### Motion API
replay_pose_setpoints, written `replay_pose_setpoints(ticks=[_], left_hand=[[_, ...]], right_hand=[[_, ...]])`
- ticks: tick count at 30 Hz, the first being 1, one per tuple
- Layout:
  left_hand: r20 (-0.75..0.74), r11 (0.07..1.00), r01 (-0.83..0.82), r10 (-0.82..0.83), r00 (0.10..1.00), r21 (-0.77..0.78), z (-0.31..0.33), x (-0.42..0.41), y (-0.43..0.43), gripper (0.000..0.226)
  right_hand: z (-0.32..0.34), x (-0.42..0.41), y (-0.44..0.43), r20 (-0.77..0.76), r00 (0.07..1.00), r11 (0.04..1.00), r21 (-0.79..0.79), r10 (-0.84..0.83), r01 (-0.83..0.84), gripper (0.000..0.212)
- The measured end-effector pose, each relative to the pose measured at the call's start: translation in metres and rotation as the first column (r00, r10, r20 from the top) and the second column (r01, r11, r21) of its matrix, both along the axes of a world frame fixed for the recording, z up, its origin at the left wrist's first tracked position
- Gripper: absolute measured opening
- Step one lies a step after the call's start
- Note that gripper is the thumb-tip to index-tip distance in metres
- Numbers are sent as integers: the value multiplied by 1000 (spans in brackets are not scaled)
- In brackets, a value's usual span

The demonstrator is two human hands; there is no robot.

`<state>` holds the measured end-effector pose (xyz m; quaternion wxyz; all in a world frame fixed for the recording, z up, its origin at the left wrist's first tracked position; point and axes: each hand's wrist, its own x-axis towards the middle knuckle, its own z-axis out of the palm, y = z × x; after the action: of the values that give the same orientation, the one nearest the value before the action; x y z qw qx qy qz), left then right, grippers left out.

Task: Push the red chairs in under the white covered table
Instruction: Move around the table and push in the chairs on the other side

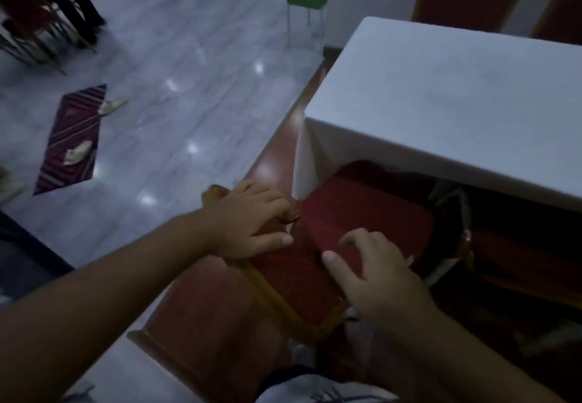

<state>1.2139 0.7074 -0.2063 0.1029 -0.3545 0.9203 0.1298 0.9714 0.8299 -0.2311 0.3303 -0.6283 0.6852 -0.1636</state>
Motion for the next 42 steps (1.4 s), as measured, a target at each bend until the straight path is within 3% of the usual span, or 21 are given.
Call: replay_pose_setpoints(ticks=[3, 7, 11, 14, 17, 22, 27, 33, 39, 42], left_hand=[[51, 986, -19, 11, 999, 163, -4, 58, -29, 53], [-26, 962, 40, -34, 999, 271, -19, 93, -44, 54], [-131, 969, 114, -86, 988, 219, -34, 99, -44, 49], [-198, 982, 132, -104, 975, 137, -41, 102, -42, 48], [-249, 987, 131, -104, 963, 95, -40, 98, -37, 46], [-260, 994, 77, -54, 964, 79, -38, 73, -17, 47], [-269, 996, 16, 8, 963, 85, -40, 34, 15, 48], [-352, 995, -92, 72, 933, -41, -42, -23, 58, 53], [-344, 985, -145, 105, 933, -93, -42, -80, 100, 49], [-339, 980, -192, 165, 926, -48, -45, -105, 118, 51]], right_hand=[[-4, 69, -17, 35, 988, 988, 35, 147, -149, 48], [-18, 116, -22, 9, 939, 934, 97, 345, -344, 47], [-30, 121, -28, -24, 873, 868, 133, 486, -479, 45], [-34, 117, -33, 61, 856, 851, 95, 513, -516, 34], [-36, 110, -31, 104, 853, 854, 57, 511, -518, 32], [-36, 76, -23, 77, 839, 836, 75, 539, -544, 57], [-32, 28, -6, 75, 852, 845, 110, 519, -524, 58], [-17, -31, 20, 120, 871, 865, 115, 476, -488, 55], [-16, -85, 61, 32, 924, 920, 75, 382, -384, 61], [-18, -102, 86, -29, 954, 954, 38, 297, -296, 58]])
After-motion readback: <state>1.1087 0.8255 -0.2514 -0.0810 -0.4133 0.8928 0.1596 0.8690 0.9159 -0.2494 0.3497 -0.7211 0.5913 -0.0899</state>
